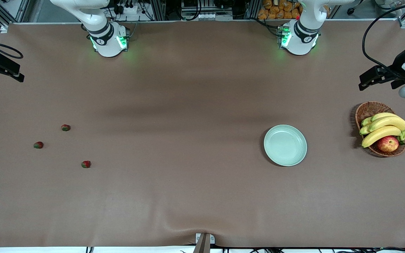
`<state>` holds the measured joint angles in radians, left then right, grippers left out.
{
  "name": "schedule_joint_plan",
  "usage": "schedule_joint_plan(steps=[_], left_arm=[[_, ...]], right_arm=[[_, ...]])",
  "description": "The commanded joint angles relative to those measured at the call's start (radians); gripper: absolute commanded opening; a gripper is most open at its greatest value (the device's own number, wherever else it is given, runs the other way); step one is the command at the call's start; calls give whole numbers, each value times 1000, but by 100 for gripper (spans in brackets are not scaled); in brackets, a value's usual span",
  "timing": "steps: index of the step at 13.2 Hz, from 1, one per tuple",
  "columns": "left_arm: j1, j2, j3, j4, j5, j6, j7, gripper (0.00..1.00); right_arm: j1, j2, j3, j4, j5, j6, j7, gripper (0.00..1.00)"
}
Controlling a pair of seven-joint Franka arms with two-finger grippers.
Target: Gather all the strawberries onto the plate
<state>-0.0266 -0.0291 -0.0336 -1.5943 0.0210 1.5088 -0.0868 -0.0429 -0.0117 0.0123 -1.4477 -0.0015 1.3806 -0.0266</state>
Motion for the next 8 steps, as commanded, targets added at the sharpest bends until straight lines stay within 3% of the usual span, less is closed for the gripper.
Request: schedule_joint_plan(steps=[1, 8], left_arm=[[0, -2, 1, 14, 4, -7, 22, 100], [0, -2, 0, 16, -1, -7, 22, 100]], right_arm=[[-6, 13, 1, 20, -3, -12, 2, 100], [-12, 30, 1, 15, -15, 14, 1, 100]])
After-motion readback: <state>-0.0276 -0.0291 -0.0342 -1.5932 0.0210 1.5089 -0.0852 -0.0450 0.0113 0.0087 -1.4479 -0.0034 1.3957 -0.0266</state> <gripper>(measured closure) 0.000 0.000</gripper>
